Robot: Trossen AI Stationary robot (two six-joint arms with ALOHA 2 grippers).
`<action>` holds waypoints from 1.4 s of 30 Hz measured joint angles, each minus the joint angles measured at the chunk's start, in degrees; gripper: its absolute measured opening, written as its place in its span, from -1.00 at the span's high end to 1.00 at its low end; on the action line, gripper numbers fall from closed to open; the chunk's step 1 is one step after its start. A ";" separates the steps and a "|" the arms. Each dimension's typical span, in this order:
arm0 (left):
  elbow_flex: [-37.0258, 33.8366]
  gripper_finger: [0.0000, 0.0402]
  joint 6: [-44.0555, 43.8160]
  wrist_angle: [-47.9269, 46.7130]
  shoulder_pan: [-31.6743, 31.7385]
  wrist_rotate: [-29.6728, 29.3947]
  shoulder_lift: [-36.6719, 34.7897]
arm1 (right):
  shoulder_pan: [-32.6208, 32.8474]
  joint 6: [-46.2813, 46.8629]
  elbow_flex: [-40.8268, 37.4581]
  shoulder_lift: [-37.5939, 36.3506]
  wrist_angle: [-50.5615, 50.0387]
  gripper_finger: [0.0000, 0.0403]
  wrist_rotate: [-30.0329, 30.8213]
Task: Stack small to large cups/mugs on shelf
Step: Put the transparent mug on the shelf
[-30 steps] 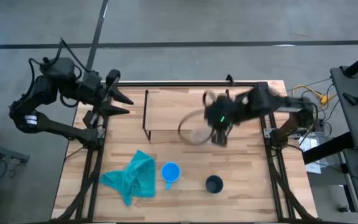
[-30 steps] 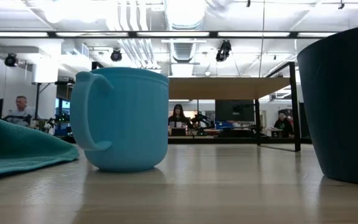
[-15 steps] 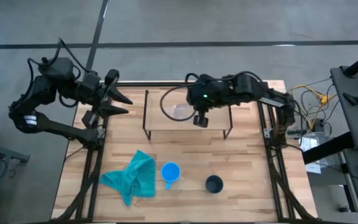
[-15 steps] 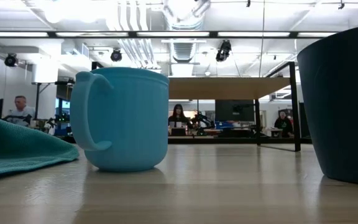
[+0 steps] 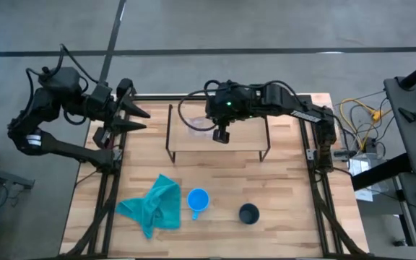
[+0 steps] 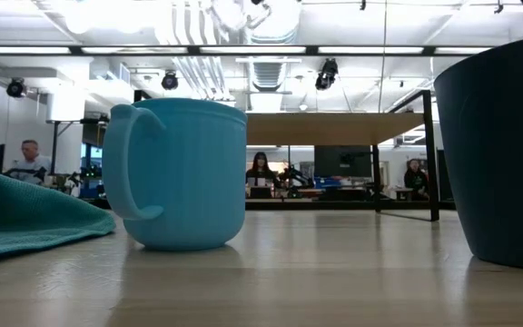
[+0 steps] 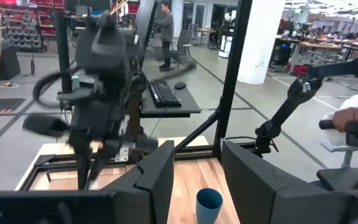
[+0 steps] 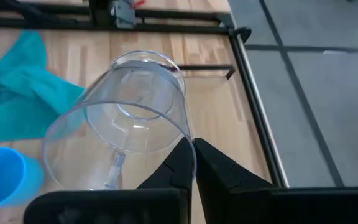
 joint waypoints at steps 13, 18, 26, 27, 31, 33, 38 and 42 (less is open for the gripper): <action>0.00 0.39 0.00 -1.38 0.00 0.00 1.25 | -1.35 -3.37 -0.02 7.72 0.04 0.96 -1.97; -0.02 0.39 -0.02 -1.36 -0.02 0.02 1.76 | -1.95 -4.14 -0.02 7.80 -0.18 0.96 -1.69; -0.04 0.39 -0.02 -1.38 -0.02 0.02 2.69 | -3.40 -4.98 -0.02 7.33 -3.97 0.96 -1.60; -0.07 0.39 -0.02 -1.38 -0.02 0.02 2.78 | -3.44 -5.13 0.00 7.60 -5.02 0.96 -1.57; -0.07 0.39 -0.02 -1.36 -0.02 0.04 3.11 | -3.52 -6.11 -0.07 7.81 -8.05 0.96 -1.57; -0.09 0.39 -0.02 -1.40 -0.02 0.04 3.13 | -3.53 -6.29 -0.07 7.70 -8.00 0.96 -1.45; -0.09 0.39 -0.02 -1.38 -0.02 0.04 3.16 | -3.78 -6.70 -0.07 7.25 -8.87 0.96 1.21; -0.09 0.39 -0.04 -1.38 -0.02 0.04 3.05 | -3.79 -6.53 -0.07 6.09 -14.90 0.96 3.01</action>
